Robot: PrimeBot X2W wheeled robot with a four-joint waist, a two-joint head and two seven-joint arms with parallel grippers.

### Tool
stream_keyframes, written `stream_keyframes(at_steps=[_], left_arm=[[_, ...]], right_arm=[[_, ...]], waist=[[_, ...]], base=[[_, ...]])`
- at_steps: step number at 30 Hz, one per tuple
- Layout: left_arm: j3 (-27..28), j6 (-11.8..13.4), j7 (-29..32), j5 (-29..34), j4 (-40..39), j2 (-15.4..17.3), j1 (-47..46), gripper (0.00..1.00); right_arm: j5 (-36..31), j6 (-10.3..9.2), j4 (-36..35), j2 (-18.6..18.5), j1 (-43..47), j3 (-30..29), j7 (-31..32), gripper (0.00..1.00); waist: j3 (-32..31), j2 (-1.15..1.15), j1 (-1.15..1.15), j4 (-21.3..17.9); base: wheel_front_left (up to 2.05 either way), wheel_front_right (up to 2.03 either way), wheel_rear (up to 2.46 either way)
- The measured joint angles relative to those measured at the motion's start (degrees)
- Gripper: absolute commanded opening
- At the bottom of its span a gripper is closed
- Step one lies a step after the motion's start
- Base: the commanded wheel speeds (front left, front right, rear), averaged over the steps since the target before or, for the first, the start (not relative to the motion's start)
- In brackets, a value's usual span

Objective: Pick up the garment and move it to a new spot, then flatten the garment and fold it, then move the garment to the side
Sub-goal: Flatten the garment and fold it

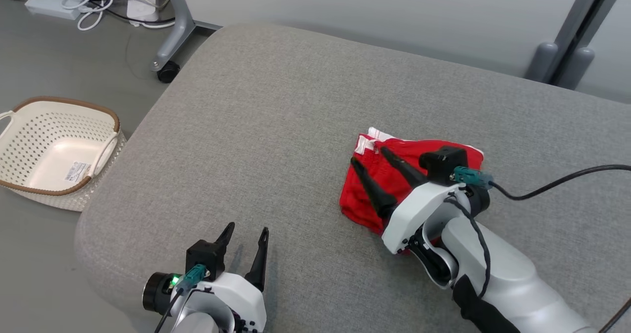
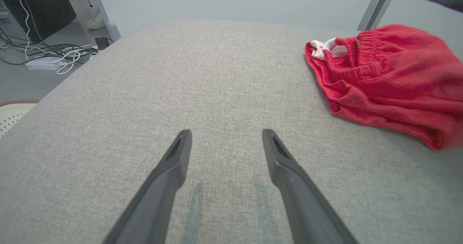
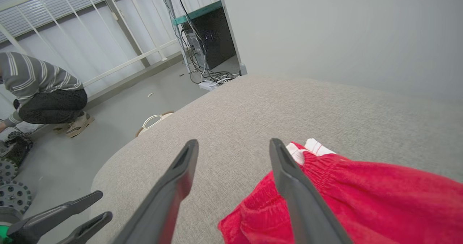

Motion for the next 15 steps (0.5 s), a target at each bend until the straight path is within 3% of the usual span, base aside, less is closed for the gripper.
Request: stream_keyframes(at_steps=[4, 10, 15], left_arm=[[0.9, 0.2, 0.0, 0.3, -0.1, 0.0, -0.6, 1.00], [3.7, 0.6, 0.0, 2.1, -1.8, 0.0, -0.5, 1.00], [6.2, 0.7, 0.0, 4.8, -3.0, 0.0, 0.5, 1.00]], right_arm=[[-3.4, 0.00, -0.8, 0.0, -0.2, -5.5, -0.2, 1.00], [-20.0, 0.00, -2.5, -0.2, 5.1, -22.9, -0.2, 1.00], [-31.2, 0.00, -8.9, -0.2, 13.3, -33.5, -0.2, 1.00]], waist=[[-0.3, 0.00, 0.00, -1.9], [-1.0, 0.00, 0.00, -6.5], [-1.7, 0.00, 0.00, -10.9]], base=[[0.00, 0.00, 0.00], [0.00, 0.00, 0.00], [0.00, 0.00, 0.00]])
